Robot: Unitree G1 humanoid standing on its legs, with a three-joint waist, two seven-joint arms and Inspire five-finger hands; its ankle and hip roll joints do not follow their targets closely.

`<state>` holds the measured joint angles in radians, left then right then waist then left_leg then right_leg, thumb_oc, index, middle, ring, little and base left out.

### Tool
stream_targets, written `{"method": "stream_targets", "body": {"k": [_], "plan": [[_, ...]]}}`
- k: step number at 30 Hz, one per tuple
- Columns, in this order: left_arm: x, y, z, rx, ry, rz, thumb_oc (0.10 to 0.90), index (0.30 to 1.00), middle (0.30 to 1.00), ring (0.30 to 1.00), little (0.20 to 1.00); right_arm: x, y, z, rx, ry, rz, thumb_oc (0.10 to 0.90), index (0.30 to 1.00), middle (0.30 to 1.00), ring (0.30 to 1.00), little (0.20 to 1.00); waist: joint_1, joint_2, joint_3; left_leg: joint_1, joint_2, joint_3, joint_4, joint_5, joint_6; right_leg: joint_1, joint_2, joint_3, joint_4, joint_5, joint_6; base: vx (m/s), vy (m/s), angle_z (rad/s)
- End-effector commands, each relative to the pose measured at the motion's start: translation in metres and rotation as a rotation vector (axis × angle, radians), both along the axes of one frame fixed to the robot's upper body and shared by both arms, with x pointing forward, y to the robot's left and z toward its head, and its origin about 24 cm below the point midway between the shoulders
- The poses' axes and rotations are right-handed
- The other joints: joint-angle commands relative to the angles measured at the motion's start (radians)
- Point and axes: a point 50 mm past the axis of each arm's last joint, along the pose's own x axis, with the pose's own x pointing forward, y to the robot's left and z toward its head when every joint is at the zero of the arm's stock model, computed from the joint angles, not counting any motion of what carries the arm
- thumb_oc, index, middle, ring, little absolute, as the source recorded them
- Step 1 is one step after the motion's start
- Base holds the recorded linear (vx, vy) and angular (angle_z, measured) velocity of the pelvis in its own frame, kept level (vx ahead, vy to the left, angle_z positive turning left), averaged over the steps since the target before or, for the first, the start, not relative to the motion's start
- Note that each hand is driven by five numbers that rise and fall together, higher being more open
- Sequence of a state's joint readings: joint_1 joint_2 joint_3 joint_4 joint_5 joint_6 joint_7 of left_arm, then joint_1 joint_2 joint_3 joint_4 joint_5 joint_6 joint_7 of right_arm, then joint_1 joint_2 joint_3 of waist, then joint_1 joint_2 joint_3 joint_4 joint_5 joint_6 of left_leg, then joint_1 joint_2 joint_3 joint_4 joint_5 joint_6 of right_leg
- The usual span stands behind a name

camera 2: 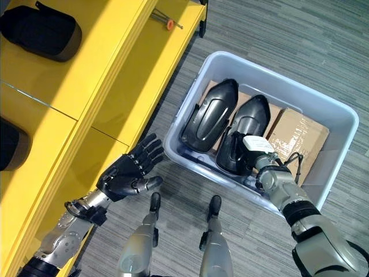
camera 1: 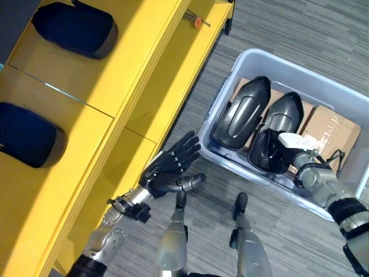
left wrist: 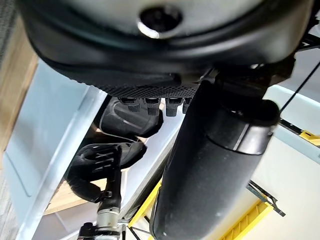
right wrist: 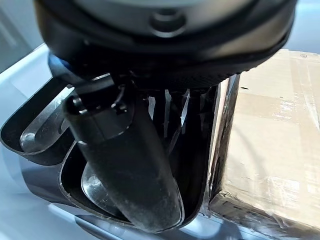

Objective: Move parts from the plastic box to the shelf.

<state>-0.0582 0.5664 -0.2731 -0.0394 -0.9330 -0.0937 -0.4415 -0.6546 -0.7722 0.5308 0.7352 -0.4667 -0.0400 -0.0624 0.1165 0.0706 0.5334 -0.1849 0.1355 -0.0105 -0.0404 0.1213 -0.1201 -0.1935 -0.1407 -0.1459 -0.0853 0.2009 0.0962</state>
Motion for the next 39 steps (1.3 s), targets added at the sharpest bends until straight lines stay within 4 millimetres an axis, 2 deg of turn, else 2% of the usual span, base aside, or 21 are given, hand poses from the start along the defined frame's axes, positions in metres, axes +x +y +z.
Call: {"method": "stream_targets", "body": {"k": [1,10,16,22,25,28,33,37,38,39], "plan": [[0.0,-0.013,0.032,-0.022,-0.178,-0.091,0.9,1.0,1.0,1.0,1.0,0.015,-0.01,0.033,-0.026,-0.137,-0.063,0.9,1.0,1.0,1.0,1.0,0.005,0.008,-0.013,-0.094,-0.093,0.032,0.11,-0.127,0.1,-0.03,0.007,-0.047,0.259,-0.297,-0.044,-0.01,-0.046,0.04],[-0.003,-0.015,0.031,-0.022,-0.172,-0.125,0.9,1.0,1.0,1.0,1.0,0.011,-0.041,0.055,-0.192,-0.308,-0.195,0.9,1.0,1.0,1.0,1.0,0.0,0.026,-0.013,-0.096,-0.094,0.033,0.106,-0.125,0.1,-0.036,0.012,-0.047,0.264,-0.299,-0.047,0.0,-0.006,0.01],[-0.006,-0.013,0.03,-0.023,-0.167,-0.135,0.9,1.0,1.0,1.0,1.0,0.005,-0.054,0.073,-0.241,-0.415,-0.222,0.9,1.0,1.0,1.0,1.0,-0.012,0.028,-0.013,-0.07,-0.092,0.042,0.1,-0.128,0.1,-0.016,0.011,-0.041,0.257,-0.297,-0.044,0.0,0.001,-0.01],[-0.011,-0.014,0.027,-0.023,-0.144,-0.156,0.9,1.0,1.0,1.0,1.0,-0.003,-0.065,0.104,-0.28,-0.624,-0.255,0.9,1.0,1.0,1.0,1.0,-0.033,0.033,-0.013,-0.018,-0.085,0.057,0.087,-0.133,0.096,0.025,0.011,-0.028,0.242,-0.295,-0.041,-0.01,0.034,-0.06],[-0.014,-0.016,0.025,-0.027,-0.142,-0.166,0.9,1.0,1.0,1.0,1.0,-0.003,-0.057,0.109,-0.255,-0.664,-0.211,0.9,1.0,1.0,1.0,1.0,-0.044,0.029,-0.022,0.005,-0.082,0.064,0.085,-0.139,0.095,0.041,0.01,-0.018,0.235,-0.293,-0.04,0.01,0.041,-0.08],[-0.017,-0.015,0.023,-0.037,-0.145,-0.163,0.9,1.0,1.0,1.0,1.0,-0.007,-0.042,0.108,-0.309,-0.713,-0.105,0.9,1.0,1.0,1.0,1.0,-0.059,0.024,-0.04,0.022,-0.076,0.074,0.082,-0.141,0.094,0.053,0.009,-0.01,0.227,-0.288,-0.038,0.03,0.051,-0.1],[-0.019,-0.013,0.02,-0.058,-0.142,-0.136,0.9,1.0,1.0,1.0,1.0,-0.014,-0.017,0.108,-0.239,-0.785,0.003,0.9,1.0,1.0,1.0,1.0,-0.082,0.015,-0.058,0.042,-0.072,0.087,0.075,-0.144,0.094,0.063,0.01,0.008,0.216,-0.282,-0.033,0.02,0.041,-0.11],[-0.021,-0.011,0.019,-0.063,-0.136,-0.117,0.9,1.0,1.0,1.0,1.0,-0.026,0.005,0.099,-0.132,-0.797,0.078,0.9,1.0,1.0,1.0,1.0,-0.109,0.002,-0.075,0.059,-0.067,0.099,0.068,-0.149,0.094,0.069,0.012,0.029,0.198,-0.27,-0.026,0.02,0.043,-0.06],[-0.021,-0.01,0.018,-0.044,-0.143,-0.102,0.9,1.0,1.0,1.0,1.0,-0.033,0.018,0.091,-0.09,-0.76,0.131,0.9,1.0,1.0,1.0,1.0,-0.127,-0.004,-0.083,0.067,-0.064,0.106,0.067,-0.153,0.094,0.069,0.013,0.041,0.192,-0.266,-0.022,0.02,0.055,-0.09],[-0.022,-0.01,0.018,-0.038,-0.147,-0.099,0.9,1.0,1.0,1.0,1.0,-0.035,0.019,0.089,-0.086,-0.749,0.141,0.9,1.0,1.0,1.0,1.0,-0.13,-0.005,-0.084,0.067,-0.064,0.107,0.067,-0.153,0.094,0.069,0.013,0.044,0.191,-0.265,-0.021,0.01,0.064,-0.08]]}}
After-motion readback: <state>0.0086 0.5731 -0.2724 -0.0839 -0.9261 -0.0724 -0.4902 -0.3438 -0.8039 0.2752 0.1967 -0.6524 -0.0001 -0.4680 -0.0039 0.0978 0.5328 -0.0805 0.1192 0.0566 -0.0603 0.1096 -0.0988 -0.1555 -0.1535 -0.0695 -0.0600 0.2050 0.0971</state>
